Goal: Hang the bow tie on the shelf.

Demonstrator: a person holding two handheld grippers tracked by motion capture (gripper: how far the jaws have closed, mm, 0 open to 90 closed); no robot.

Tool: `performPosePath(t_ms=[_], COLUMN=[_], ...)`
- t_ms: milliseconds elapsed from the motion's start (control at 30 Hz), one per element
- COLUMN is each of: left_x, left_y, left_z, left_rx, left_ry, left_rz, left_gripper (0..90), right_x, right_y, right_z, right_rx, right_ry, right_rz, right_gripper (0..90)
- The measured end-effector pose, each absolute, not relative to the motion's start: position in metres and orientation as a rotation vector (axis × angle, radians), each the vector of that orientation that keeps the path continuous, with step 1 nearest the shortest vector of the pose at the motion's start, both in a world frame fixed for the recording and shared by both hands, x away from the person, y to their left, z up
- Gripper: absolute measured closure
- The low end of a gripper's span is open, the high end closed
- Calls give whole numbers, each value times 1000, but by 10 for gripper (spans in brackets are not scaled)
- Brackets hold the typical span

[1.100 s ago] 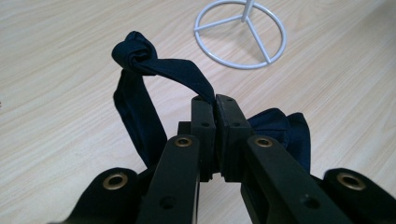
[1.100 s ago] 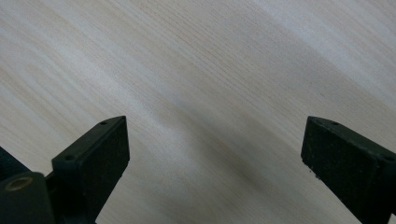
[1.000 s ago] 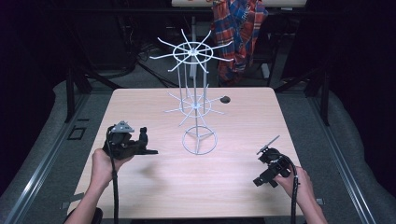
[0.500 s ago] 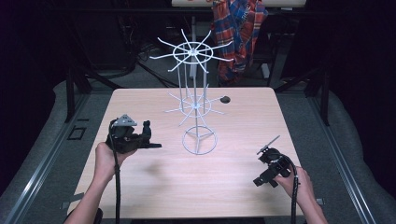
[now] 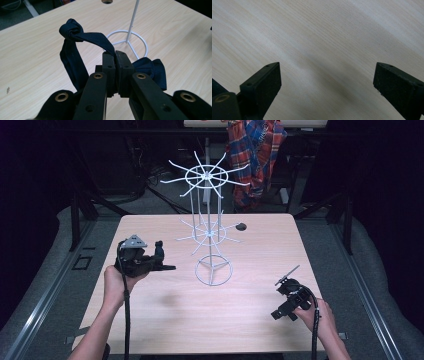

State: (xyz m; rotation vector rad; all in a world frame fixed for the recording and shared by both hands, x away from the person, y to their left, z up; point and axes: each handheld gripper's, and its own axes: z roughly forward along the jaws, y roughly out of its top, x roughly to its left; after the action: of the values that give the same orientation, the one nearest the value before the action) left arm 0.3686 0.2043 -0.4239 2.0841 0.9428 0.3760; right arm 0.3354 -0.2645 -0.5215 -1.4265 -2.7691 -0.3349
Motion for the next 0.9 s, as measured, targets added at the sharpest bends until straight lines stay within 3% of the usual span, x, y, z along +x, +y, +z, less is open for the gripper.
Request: performPosePath(t_ms=[900], left_x=[375], left_y=[189], left_z=[-406], left_rx=[2061], left_ry=[862], left_rz=[393], left_gripper=[870], right_x=[335], right_y=[-265], right_z=[-523], right_rx=[-1438], right_ry=[-2769], right_rz=[-352], right_gripper=[75])
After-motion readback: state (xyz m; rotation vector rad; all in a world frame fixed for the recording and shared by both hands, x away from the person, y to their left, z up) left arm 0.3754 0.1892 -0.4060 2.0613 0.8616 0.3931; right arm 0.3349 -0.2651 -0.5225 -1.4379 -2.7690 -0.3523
